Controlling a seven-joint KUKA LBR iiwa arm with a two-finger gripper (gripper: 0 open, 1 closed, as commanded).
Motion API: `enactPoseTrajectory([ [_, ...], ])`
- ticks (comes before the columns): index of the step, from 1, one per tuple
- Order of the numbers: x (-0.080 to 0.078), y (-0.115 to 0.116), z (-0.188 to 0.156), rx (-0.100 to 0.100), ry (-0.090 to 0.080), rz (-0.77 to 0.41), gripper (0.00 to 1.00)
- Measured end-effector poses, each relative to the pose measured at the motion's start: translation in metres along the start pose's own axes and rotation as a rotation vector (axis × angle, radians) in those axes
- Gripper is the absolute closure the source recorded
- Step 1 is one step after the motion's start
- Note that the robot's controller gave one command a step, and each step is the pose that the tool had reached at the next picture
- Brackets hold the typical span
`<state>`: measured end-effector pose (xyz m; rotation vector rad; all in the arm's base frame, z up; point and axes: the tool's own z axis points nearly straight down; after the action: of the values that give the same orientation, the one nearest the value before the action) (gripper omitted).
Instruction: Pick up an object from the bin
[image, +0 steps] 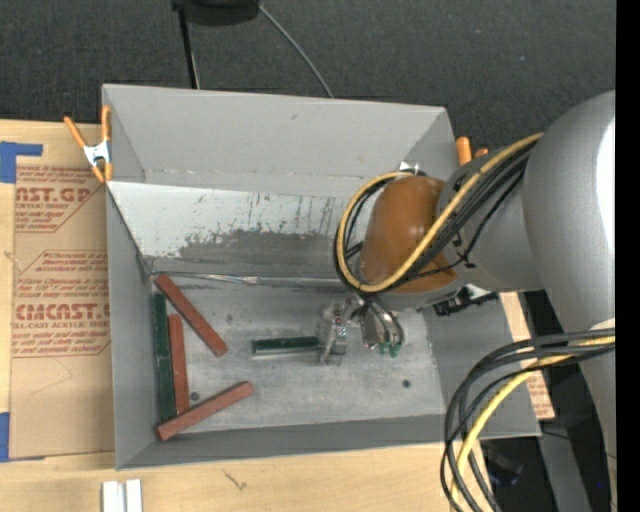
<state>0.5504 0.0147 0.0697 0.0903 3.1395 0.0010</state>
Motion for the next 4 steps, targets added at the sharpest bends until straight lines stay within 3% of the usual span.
enactPoseTrajectory([
  [1,0.0,0.0,0.0,0.0,0.0,0.0,1.0],
  [2,0.002,-0.002,-0.042,0.0,0.009,0.014,1.0],
  [3,0.014,0.003,-0.012,0.0,-0.001,-0.061,0.0],
  [4,0.018,0.004,0.0,0.0,0.003,-0.074,0.0],
])
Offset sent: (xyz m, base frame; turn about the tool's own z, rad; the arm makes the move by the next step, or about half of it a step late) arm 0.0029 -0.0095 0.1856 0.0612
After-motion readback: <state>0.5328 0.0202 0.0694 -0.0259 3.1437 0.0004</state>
